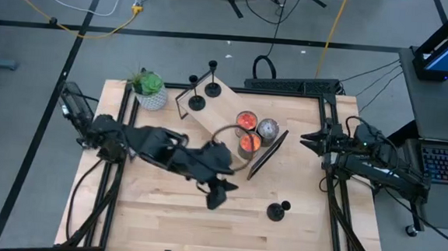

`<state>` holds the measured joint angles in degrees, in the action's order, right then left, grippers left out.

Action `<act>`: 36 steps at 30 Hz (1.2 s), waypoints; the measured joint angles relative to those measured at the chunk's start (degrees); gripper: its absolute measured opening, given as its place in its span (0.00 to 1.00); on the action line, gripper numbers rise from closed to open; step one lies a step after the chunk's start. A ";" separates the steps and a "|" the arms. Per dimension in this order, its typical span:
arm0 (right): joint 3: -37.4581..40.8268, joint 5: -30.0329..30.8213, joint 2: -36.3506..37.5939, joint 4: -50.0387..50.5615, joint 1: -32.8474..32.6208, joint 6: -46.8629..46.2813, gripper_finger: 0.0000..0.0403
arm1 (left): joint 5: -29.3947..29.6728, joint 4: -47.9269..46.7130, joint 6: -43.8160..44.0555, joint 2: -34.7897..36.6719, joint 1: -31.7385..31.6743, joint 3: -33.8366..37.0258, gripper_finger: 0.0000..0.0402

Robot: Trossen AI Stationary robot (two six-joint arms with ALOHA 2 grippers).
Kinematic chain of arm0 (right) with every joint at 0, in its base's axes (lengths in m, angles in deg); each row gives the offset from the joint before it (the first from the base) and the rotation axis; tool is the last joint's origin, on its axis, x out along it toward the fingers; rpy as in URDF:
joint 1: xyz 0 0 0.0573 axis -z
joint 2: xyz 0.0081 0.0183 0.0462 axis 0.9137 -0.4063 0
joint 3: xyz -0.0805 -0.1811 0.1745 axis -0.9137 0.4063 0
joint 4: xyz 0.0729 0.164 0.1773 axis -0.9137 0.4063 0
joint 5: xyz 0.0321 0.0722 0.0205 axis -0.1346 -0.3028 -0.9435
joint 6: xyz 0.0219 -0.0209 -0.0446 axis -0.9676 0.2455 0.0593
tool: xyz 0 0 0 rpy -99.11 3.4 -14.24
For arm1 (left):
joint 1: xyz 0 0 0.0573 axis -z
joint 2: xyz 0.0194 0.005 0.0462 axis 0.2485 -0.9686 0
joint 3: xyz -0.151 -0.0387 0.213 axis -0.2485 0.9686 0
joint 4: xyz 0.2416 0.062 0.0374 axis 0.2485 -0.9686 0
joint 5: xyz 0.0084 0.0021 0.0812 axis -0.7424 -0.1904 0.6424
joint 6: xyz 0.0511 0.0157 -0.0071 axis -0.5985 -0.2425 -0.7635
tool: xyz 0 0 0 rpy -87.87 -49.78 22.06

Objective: Pick & Place candle stick holders
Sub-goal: Put the black candle holder on the shelf

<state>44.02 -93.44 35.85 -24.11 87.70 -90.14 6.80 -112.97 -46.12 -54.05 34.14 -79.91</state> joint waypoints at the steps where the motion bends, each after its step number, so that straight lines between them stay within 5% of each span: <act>1: 0.00 0.01 0.39 -0.07 0.00 -0.21 0.23 | -0.14 0.39 -0.54 -0.69 0.00 0.00 0.54; 17: 2.07 0.37 5.34 -1.89 -0.02 -3.43 0.23 | 3.67 13.40 -6.71 -3.95 0.48 -0.02 0.53; 25: 8.85 1.79 5.37 -11.73 0.00 -2.63 0.23 | 4.41 21.80 -5.35 -6.90 1.11 -0.02 0.43; 36: 10.29 1.71 5.36 -11.48 -0.02 -2.72 0.23 | 3.12 33.75 -3.91 -13.92 0.05 -0.02 0.36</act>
<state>54.31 -91.73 41.21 -35.59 87.67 -92.86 9.92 -79.22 -50.03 -67.96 34.19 -79.93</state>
